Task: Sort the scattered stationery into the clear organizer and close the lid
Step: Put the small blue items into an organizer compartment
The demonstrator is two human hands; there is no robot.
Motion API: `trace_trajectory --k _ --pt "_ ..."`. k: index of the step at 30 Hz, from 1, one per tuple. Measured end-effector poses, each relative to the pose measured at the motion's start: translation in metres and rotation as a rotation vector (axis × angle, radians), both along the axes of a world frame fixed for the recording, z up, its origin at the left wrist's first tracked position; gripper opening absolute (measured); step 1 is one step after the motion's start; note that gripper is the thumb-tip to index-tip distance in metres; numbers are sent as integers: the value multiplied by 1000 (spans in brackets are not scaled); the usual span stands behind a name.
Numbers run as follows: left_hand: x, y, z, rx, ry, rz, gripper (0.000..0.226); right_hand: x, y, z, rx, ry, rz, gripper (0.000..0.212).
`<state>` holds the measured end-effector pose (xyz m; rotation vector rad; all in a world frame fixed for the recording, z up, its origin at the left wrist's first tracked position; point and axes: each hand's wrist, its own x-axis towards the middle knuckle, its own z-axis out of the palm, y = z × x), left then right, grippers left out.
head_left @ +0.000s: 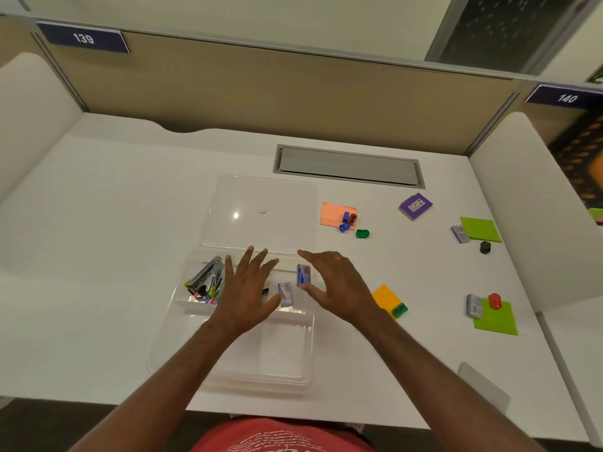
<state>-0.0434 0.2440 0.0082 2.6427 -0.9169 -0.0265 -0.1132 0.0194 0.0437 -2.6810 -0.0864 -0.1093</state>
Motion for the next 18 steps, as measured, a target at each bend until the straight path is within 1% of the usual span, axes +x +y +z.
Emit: trace_trajectory --k 3,8,12,18 --pt "3 3 -1 -13 20 1 73 1 6 -5 -31 17 -1 62" --pt "5 -2 -2 -24 27 -64 74 1 8 -10 -54 55 -81 59" --pt "9 -18 2 -40 16 -88 75 -1 2 -11 -89 94 -140 65" --pt "5 -51 9 -14 13 -123 76 -10 -22 -9 -183 148 -215 74"
